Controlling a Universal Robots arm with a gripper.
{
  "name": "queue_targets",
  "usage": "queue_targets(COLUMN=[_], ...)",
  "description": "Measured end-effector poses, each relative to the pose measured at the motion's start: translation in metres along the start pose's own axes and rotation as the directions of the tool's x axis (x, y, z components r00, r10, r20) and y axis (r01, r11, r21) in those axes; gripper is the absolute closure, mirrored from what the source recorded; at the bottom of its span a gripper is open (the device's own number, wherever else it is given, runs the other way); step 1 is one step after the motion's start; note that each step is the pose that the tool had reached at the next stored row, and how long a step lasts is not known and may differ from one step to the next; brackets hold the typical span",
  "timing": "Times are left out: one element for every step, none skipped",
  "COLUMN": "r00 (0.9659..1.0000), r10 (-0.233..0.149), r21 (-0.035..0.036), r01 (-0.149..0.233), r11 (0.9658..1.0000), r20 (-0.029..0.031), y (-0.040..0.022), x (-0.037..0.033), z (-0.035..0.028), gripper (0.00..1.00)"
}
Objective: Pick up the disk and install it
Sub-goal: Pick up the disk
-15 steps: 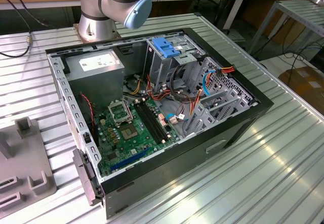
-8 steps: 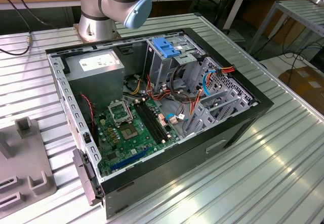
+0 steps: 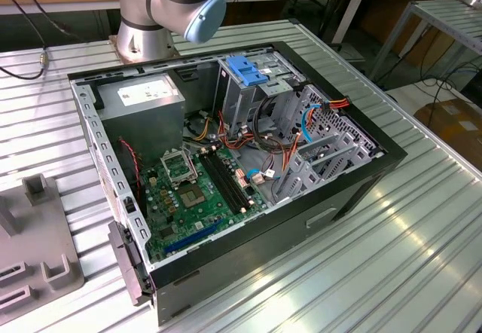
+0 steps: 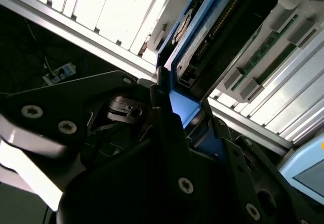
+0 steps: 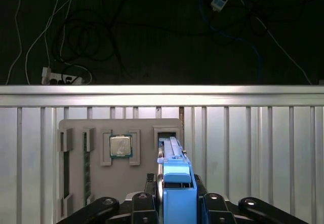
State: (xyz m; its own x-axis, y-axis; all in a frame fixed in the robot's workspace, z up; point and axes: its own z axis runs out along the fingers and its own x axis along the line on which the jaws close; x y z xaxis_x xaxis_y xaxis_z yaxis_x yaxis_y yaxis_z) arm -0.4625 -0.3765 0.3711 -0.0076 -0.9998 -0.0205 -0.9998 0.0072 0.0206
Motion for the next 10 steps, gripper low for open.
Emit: queue_targets(r00=[1.0, 1.0, 1.0, 1.0, 1.0, 1.0, 1.0, 1.0, 1.0, 1.0], r10=[0.0, 0.0, 0.0, 0.0, 0.0, 0.0, 0.0, 0.0, 0.0, 0.0], r21=[0.0, 0.0, 0.0001, 0.0001, 0.0, 0.0001, 0.0001, 0.0001, 0.0001, 0.0001], r01=[0.0, 0.0, 0.0, 0.0, 0.0, 0.0, 0.0, 0.0, 0.0, 0.0], r11=[1.0, 1.0, 1.0, 1.0, 1.0, 1.0, 1.0, 1.0, 1.0, 1.0], r20=[0.0, 0.0, 0.0, 0.0, 0.0, 0.0, 0.0, 0.0001, 0.0, 0.0001], y=[0.0, 0.0001, 0.0001, 0.0001, 0.0001, 0.0001, 0.0002, 0.0002, 0.0003, 0.0003], x=[0.0, -0.0001, -0.0001, -0.0001, -0.0001, -0.0002, -0.0002, -0.0002, -0.0003, -0.0003], z=[-0.0015, -0.0026, -0.0038, -0.0058, -0.0069, -0.0082, -0.0094, -0.0112, -0.0124, -0.0137], gripper=[0.63, 0.63, 0.63, 0.63, 0.63, 0.63, 0.63, 0.63, 0.63, 0.63])
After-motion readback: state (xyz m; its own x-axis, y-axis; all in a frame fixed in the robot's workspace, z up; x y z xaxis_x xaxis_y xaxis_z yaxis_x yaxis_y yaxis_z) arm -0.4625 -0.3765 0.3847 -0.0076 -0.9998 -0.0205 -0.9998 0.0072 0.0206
